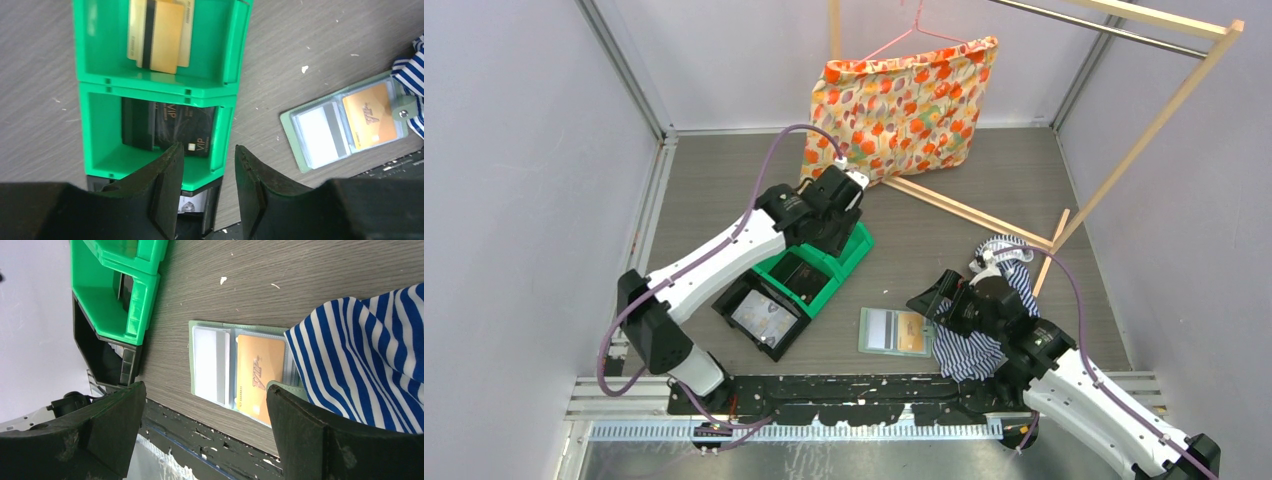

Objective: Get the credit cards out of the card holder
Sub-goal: Remove the credit card from the card holder.

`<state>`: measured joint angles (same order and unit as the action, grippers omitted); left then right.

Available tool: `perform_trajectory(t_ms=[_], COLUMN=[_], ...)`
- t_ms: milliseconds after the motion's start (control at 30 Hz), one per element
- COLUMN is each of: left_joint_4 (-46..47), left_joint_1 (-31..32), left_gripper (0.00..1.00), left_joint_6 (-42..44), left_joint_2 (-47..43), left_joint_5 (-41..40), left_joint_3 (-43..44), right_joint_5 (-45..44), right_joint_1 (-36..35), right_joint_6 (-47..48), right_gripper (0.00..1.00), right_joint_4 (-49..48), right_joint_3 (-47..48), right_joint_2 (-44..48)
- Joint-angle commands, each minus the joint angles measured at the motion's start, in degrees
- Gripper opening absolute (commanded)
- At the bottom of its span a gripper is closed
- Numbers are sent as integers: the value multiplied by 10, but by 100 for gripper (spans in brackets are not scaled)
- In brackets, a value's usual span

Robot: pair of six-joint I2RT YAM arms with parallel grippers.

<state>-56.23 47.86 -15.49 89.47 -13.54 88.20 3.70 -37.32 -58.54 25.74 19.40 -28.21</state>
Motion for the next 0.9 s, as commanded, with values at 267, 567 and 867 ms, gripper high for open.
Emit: perform_trajectory(t_ms=[267,567,867], left_joint_4=[267,535,656], left_joint_1=[15,79,87], left_gripper=[42,42,42], left_joint_6=[-250,-442,-489], left_joint_2=[-26,-36,-1], left_joint_5=[306,309,307], left_joint_3=[-182,-353,-406], right_joint_5=[32,53,59], right_joint_1=[0,-8,-10], right_joint_6=[2,-18,-25], right_gripper=[94,94,94], right_joint_4=[-76,-137,-147], right_joint_3=[-6,-35,-38], right_joint_2=[-57,-137,-126])
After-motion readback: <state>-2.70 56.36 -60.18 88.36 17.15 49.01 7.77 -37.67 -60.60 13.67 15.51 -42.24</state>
